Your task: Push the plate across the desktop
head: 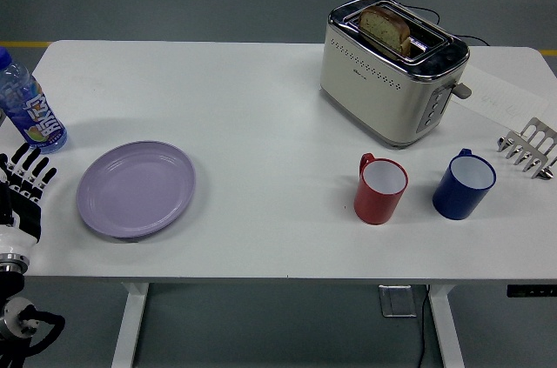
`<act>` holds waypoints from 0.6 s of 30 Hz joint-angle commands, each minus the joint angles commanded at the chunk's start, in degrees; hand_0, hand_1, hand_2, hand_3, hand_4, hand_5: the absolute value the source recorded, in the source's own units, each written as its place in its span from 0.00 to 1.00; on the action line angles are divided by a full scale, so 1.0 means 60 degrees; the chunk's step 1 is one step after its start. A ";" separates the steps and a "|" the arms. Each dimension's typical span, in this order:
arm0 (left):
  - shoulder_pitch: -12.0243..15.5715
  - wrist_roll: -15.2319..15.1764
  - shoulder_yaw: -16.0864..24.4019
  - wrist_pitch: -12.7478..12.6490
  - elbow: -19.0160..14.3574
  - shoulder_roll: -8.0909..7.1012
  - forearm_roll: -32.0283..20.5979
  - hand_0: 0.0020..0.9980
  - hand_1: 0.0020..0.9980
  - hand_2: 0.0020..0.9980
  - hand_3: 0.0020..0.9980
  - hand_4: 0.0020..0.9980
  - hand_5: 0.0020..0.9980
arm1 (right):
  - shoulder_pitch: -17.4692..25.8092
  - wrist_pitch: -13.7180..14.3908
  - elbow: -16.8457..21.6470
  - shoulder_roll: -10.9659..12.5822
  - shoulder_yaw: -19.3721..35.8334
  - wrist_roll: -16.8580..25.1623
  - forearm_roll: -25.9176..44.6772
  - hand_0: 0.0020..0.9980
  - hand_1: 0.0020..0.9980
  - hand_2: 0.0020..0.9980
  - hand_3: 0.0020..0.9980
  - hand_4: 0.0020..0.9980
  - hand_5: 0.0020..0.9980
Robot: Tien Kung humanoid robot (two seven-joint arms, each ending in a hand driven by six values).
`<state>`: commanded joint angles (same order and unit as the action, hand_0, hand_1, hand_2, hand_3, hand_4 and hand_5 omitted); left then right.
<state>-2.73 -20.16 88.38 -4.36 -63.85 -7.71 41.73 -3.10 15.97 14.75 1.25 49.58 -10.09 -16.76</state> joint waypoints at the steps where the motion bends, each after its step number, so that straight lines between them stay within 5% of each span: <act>1: -0.0007 -0.0009 -0.0020 -0.0006 0.0011 0.0005 -0.0002 0.83 0.87 0.87 0.84 0.55 1.00 | 0.0001 0.0000 0.0000 0.0001 -0.0004 0.0001 0.0004 0.59 0.52 0.61 0.59 0.35 0.54; 18: -0.0238 -0.0095 -0.0440 -0.0047 0.0254 0.0126 -0.0043 0.82 0.87 0.88 0.85 0.54 1.00 | -0.0060 -0.0033 -0.0012 0.0001 -0.0063 0.0037 0.0069 0.59 0.52 0.61 0.59 0.35 0.54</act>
<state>-4.16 -20.73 85.74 -4.64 -62.32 -6.95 41.47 -3.46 15.77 14.67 1.26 49.20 -9.87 -16.35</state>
